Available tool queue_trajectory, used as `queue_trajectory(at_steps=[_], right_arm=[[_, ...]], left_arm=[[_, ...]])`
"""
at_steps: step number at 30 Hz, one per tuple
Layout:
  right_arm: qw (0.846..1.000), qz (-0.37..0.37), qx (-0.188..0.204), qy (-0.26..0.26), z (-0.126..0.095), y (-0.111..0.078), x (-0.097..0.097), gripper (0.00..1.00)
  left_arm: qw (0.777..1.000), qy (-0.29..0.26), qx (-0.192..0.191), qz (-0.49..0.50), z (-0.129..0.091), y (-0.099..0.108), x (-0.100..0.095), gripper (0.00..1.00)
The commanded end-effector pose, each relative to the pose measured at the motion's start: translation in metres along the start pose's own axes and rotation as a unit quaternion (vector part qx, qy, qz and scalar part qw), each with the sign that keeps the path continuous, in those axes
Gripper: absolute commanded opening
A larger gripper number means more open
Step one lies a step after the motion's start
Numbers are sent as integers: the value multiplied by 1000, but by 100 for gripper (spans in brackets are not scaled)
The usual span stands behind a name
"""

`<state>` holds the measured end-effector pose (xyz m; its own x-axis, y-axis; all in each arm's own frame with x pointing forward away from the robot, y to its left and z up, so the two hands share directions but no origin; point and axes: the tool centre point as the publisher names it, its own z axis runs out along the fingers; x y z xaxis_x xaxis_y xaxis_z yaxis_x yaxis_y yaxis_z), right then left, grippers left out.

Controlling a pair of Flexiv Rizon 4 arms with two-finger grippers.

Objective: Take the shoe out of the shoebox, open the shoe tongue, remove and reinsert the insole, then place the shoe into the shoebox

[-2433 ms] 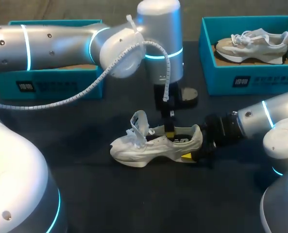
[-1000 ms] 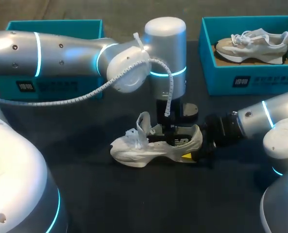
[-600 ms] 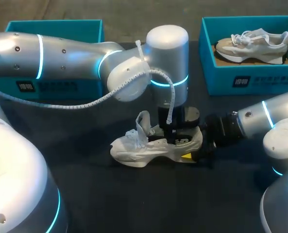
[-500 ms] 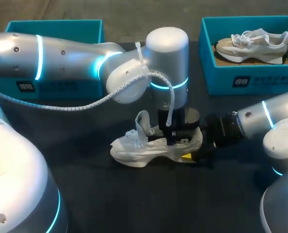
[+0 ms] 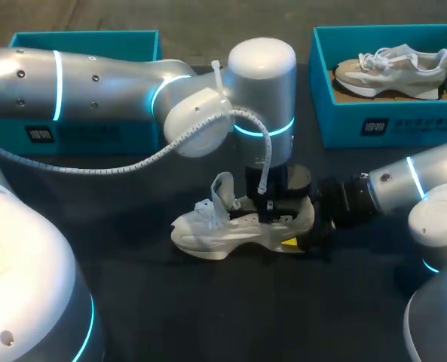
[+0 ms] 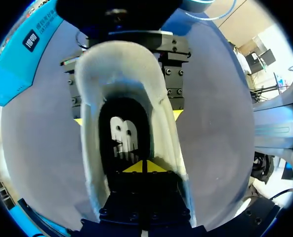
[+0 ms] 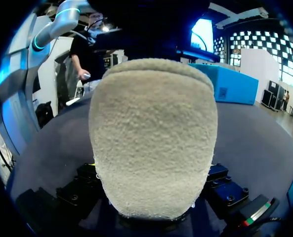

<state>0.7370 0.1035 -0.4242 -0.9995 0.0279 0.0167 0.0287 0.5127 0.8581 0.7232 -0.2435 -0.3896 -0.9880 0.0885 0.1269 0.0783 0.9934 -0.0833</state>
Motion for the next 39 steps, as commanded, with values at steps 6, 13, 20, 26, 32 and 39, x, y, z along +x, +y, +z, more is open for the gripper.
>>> queue_trajectory(at_steps=[6,13,20,26,32,39], right_arm=[[1000,0,2,-1,0,0,0,0],[1000,0,2,-1,0,0,0,0],[1000,0,2,-1,0,0,0,0],[1000,0,2,-1,0,0,0,0],[1000,0,2,-1,0,0,0,0],[1000,0,2,-1,0,0,0,0]], left_arm=[[1000,-9,21,-3,-27,17,6,0],[999,-4,36,-8,-29,19,2,0],[999,11,47,4,-18,4,4,13],[999,17,47,12,-13,-2,5,25],[999,24,42,15,-4,-1,4,29],[999,36,33,25,9,2,7,39]])
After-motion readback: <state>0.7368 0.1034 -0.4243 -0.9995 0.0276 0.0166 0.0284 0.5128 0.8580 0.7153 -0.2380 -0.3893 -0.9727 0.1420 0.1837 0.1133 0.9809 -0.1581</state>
